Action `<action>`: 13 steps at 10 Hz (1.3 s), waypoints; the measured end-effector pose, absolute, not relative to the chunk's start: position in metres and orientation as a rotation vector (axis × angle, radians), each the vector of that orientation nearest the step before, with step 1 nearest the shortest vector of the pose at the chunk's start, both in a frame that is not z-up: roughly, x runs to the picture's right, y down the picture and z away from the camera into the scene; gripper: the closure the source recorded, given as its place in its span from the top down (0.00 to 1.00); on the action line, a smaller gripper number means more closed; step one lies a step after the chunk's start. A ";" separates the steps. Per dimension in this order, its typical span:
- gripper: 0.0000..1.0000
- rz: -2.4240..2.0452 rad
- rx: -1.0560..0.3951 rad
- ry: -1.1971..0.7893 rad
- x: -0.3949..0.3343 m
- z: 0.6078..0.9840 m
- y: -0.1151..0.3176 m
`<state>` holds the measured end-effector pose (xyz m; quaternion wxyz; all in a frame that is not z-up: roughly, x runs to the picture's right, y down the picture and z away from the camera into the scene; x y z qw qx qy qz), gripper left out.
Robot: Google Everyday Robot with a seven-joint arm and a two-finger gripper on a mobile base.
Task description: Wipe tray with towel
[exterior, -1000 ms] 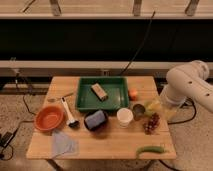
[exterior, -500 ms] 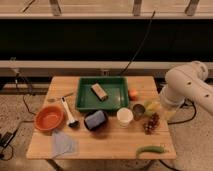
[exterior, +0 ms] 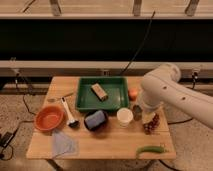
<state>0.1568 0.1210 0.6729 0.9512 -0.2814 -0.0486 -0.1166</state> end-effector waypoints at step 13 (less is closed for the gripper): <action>0.65 -0.668 -0.679 -0.292 -0.113 0.696 0.190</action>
